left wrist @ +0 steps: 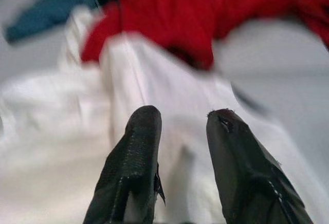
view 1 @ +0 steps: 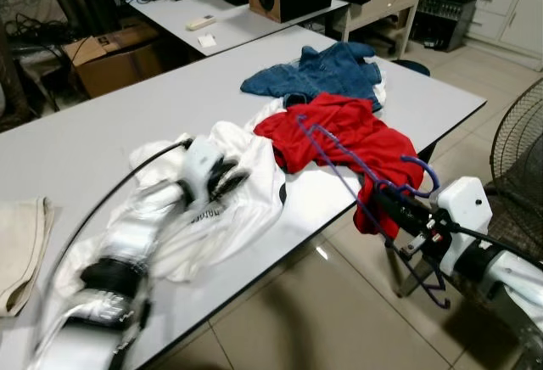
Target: Hang hanger
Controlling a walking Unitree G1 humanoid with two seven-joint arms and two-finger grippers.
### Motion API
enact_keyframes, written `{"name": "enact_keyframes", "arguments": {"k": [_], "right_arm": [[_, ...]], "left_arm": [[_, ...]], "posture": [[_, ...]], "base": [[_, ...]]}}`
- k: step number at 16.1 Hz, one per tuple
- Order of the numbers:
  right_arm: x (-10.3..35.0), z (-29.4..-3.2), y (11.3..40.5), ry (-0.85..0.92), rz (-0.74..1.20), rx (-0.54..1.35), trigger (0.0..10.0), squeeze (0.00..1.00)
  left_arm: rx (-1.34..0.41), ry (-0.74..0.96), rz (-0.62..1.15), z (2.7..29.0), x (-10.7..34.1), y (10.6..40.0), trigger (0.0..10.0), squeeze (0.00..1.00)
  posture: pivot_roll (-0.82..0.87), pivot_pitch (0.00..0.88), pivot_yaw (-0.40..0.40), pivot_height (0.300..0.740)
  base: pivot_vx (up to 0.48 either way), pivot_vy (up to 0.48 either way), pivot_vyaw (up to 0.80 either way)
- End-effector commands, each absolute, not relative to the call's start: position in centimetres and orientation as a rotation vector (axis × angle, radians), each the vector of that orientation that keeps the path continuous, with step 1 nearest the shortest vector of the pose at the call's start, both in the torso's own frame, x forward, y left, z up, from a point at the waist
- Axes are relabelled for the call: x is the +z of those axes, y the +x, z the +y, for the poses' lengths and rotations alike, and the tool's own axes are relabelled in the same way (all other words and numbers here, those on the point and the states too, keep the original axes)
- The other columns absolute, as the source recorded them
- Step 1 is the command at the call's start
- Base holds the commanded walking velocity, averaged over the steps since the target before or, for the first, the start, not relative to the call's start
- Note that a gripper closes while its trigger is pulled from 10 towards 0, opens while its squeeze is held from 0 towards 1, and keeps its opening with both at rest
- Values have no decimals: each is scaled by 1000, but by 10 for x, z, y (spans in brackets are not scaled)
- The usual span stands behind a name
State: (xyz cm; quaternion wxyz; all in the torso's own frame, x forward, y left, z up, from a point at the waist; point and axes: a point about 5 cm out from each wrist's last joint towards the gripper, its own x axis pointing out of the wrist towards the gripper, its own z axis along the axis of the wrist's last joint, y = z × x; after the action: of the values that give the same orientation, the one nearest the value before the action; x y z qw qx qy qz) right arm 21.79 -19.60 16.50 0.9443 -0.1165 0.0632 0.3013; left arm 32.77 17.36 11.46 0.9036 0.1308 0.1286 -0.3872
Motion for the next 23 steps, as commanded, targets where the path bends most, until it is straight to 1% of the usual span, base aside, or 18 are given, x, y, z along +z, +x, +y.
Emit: {"name": "enact_keyframes", "arguments": {"k": [1,3,5,6,7,11,13,15,17,18,19,23], "right_arm": [[171,-196,214,-241,124,650,10000,0],[169,-199,210,-248,155,677,10000,0],[169,-200,206,-256,188,715,10000,0],[170,-201,205,-253,191,719,10000,0],[170,-200,204,-250,196,726,10000,0],[168,-194,201,-236,209,763,10000,0],[167,-192,200,-229,216,777,10000,0],[167,-192,200,-231,218,776,10000,0],[168,-192,199,-230,217,776,10000,0],[167,-191,198,-231,220,776,10000,0],[166,-192,199,-232,223,775,10000,0],[166,-193,199,-236,227,772,10000,0]], "left_arm": [[-891,272,333,178,116,317,10000,1000],[-923,245,389,190,121,304,10000,1000],[-949,284,450,212,133,282,10000,1000],[-948,311,482,219,137,275,10000,439],[-947,321,516,224,140,268,10000,0],[-865,353,626,230,139,258,10000,0],[-809,270,670,227,131,258,10000,0],[-729,155,665,223,124,264,10000,0],[-730,117,668,220,123,265,10000,0],[-736,92,672,216,120,265,3098,0],[-727,111,692,216,116,265,0,0],[-706,116,660,214,119,269,0,0]], "posture": [[-47,10,95,740],[-42,16,85,740],[-39,23,82,740],[-33,28,81,740],[-32,29,80,740],[-26,32,78,740],[-22,32,80,740],[-27,27,86,740],[-27,27,86,740],[-33,19,91,740],[-35,15,92,740],[-36,15,92,740]], "base": [[0,0,0],[0,0,0],[0,0,0],[0,0,0],[0,0,0],[0,0,0],[0,0,0],[0,0,0],[0,0,0],[0,0,0],[0,0,0],[0,0,0]]}}
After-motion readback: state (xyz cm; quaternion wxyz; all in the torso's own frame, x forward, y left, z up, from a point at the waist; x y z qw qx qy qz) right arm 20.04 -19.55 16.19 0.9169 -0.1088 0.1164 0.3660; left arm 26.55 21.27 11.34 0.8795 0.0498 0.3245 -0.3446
